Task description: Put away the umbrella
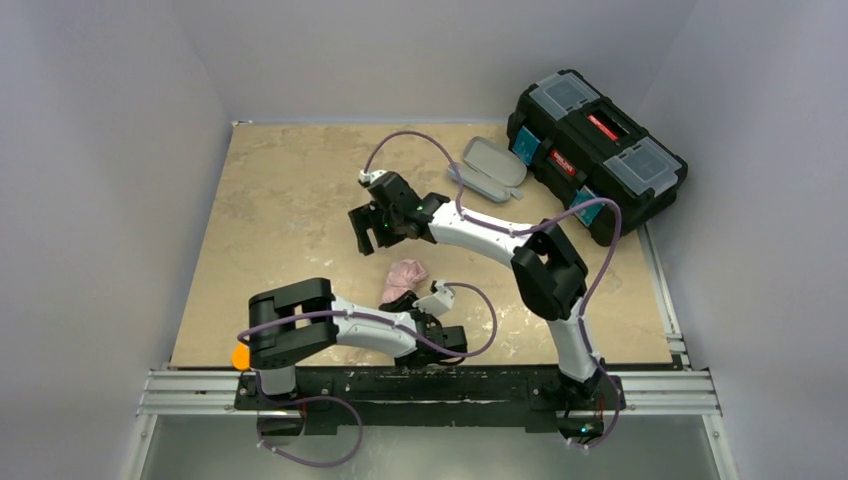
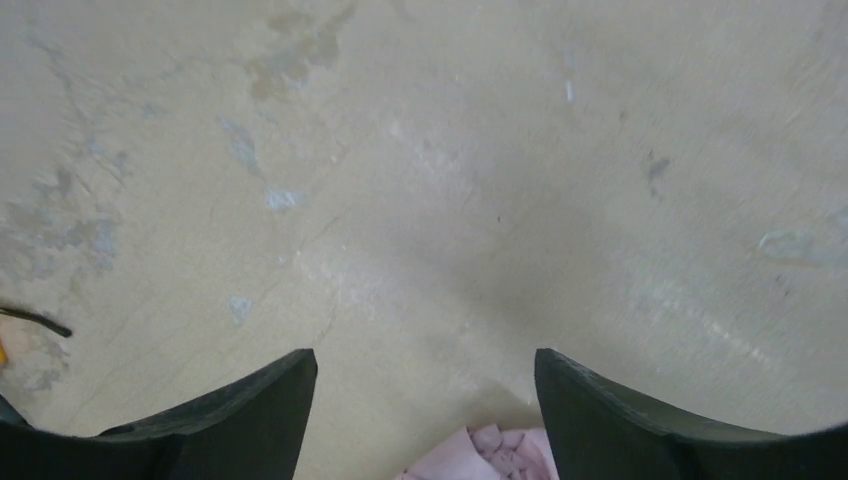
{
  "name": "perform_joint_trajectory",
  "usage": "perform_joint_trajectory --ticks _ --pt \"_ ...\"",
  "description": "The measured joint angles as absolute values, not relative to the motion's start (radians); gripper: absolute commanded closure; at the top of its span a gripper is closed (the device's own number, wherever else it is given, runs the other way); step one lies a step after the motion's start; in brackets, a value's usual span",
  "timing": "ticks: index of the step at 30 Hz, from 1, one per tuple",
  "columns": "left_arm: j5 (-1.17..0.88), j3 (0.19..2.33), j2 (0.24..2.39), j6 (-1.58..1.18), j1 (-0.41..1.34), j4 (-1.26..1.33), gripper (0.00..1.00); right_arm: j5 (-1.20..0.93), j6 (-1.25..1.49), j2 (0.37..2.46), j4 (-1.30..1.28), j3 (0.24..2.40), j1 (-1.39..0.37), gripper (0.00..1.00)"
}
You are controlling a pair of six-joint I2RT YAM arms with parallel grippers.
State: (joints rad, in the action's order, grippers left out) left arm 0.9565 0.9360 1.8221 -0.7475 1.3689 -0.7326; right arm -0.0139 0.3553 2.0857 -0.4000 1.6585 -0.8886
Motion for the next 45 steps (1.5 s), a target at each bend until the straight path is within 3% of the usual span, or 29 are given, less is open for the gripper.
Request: perform_joint_trajectory --ticks 1,2,6,14,19,21,23,24,26,37,45 --pt "0.950 0.936 1.817 -0.747 1.368 -0.725 1.00 -0.015 0.359 2.083 -0.399 1.677 -0.881 0.03" --pt "0.945 0.936 1.813 -0.746 1.367 -0.717 1.00 -0.018 0.363 2.077 -0.395 1.686 -0.874 0.01" --pt "0.927 0.937 1.803 -0.741 1.362 -0.703 1.00 -0.069 0.419 1.996 -0.373 1.650 -0.830 0.01" --pt "0.879 0.934 1.771 -0.741 1.339 -0.682 1.00 -0.187 0.648 1.642 -0.259 1.214 -0.657 0.01" --pt "0.781 0.892 1.684 -0.739 1.306 -0.579 1.00 -0.273 0.770 1.605 -0.197 1.026 -0.646 0.01" --pt "0.728 0.870 1.649 -0.734 1.284 -0.528 0.69 -0.307 0.812 1.617 -0.169 0.976 -0.654 0.01" --pt "0.684 0.862 1.628 -0.718 1.263 -0.491 0.45 -0.319 0.847 1.625 -0.154 0.951 -0.657 0.01" --pt "0.664 0.862 1.624 -0.712 1.255 -0.476 0.35 -0.324 0.857 1.627 -0.143 0.948 -0.657 0.01" --pt "0.625 0.862 1.623 -0.697 1.249 -0.449 0.25 -0.325 0.872 1.627 -0.127 0.948 -0.654 0.01" --pt "0.518 0.960 1.607 -0.668 1.246 -0.552 0.06 -0.318 0.948 1.525 -0.086 0.885 -0.637 0.01" --pt "0.450 1.034 1.473 -0.644 1.198 -0.672 0.02 -0.303 0.972 1.470 -0.097 0.858 -0.626 0.01"
